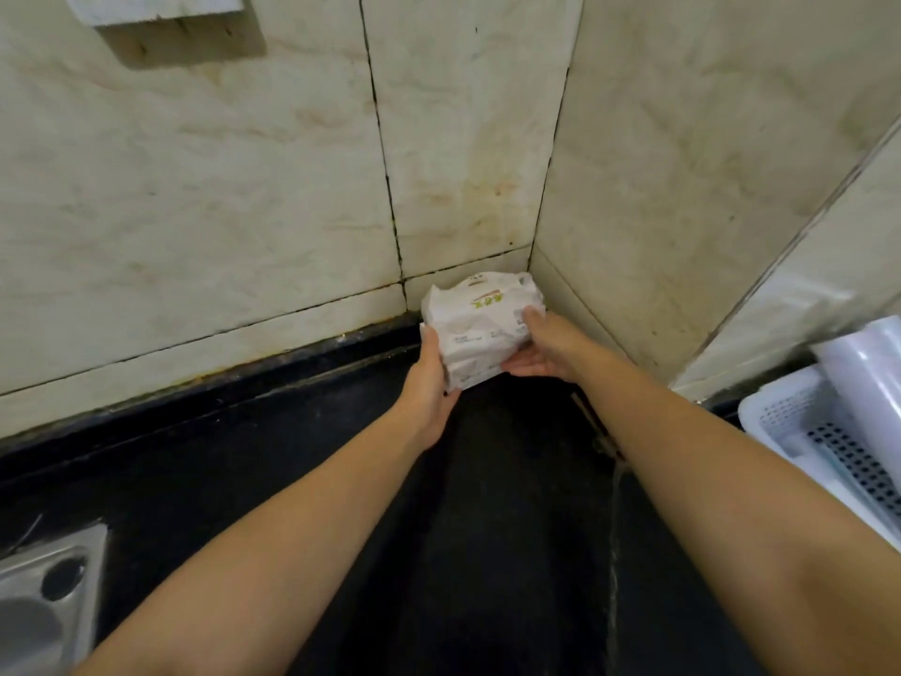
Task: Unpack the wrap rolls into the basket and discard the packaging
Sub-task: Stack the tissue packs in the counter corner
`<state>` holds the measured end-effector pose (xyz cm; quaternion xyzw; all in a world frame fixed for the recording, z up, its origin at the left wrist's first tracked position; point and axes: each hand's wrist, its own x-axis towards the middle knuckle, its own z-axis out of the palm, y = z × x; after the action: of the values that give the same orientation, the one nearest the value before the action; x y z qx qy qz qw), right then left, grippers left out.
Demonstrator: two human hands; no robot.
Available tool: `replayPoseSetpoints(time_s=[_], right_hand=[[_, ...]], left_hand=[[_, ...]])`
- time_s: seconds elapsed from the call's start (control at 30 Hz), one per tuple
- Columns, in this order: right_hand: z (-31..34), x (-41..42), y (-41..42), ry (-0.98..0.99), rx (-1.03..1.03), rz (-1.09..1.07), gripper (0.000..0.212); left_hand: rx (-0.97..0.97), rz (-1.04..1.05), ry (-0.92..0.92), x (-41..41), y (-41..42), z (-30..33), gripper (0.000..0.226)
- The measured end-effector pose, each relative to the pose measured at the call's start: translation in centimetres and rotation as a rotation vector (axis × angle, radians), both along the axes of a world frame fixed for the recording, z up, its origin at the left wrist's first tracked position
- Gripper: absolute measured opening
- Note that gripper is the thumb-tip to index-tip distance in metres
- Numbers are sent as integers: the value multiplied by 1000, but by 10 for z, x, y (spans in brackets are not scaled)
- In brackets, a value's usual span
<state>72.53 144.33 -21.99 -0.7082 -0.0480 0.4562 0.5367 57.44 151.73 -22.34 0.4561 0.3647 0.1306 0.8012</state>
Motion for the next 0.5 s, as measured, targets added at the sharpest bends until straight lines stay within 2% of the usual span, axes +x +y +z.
replayPoseSetpoints(time_s=[0.13,0.27,0.37,0.5], right_hand=[[8,-6,-9,10,-6,18,59],[27,-37,-45,14,-18,-31,66],[40,-70,-94,19,-48,37,64],[55,-110,-179,-27,-94,52,53]], left_hand=[[13,-54,12,-8,1,1,57],[26,-95,116,-31,-19,12,66],[26,-189,172,-49,-46,24,61],[84,-418,165,-64,-90,43,48]])
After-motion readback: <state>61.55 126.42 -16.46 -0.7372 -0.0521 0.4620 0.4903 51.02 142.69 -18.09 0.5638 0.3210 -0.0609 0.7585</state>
